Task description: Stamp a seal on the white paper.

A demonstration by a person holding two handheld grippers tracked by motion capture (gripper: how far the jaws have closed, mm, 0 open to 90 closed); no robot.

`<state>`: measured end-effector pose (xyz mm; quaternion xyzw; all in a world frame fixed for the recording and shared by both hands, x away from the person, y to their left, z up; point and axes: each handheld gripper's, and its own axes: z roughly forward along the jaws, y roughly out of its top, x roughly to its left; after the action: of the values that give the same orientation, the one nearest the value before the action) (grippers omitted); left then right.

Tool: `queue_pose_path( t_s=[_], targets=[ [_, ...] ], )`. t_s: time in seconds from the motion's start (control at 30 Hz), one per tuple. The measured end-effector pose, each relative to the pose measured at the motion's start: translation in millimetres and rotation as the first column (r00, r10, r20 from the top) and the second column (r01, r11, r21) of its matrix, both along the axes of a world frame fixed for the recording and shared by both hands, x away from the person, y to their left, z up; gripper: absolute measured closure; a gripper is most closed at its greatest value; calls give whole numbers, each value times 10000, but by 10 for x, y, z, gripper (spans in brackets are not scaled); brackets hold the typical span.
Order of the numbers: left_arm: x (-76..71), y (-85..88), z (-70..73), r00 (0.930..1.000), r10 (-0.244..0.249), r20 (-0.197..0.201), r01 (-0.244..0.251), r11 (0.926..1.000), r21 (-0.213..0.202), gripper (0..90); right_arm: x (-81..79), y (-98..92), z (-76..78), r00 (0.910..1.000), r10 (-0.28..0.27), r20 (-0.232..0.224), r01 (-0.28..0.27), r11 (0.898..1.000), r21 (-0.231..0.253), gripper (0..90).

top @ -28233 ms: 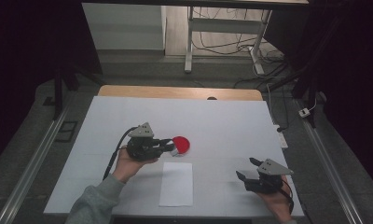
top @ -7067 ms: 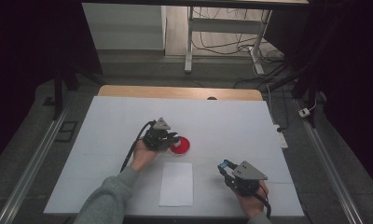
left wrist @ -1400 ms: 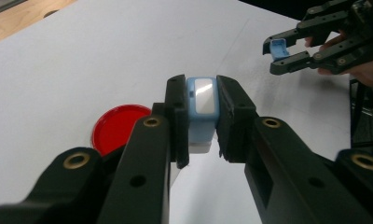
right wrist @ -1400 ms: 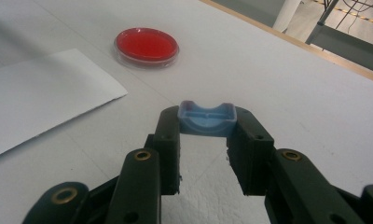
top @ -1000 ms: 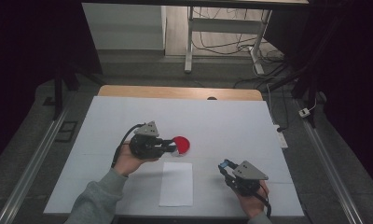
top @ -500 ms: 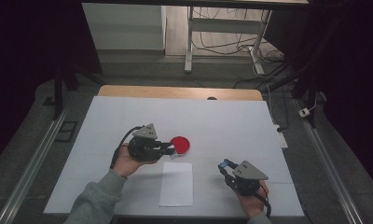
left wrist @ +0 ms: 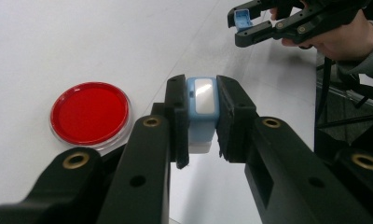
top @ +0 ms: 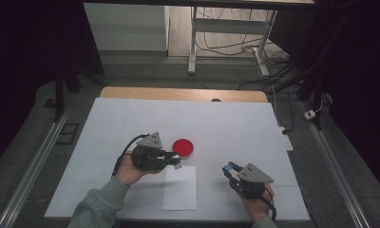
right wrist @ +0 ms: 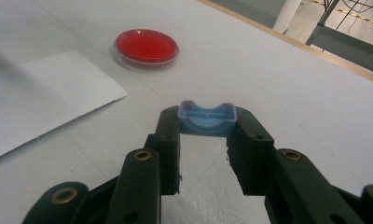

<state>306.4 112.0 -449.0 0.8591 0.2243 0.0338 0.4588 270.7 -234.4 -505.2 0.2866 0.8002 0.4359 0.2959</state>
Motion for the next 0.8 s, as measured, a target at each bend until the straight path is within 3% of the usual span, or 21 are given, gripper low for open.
queue_pose_path(
  t_s=[0.8],
  targets=[
    [-192,-37,-82,9999,-103,90,100,9995,297,755,0,6,-6,10000,21,-44,-21,10000,42,653]
  ],
)
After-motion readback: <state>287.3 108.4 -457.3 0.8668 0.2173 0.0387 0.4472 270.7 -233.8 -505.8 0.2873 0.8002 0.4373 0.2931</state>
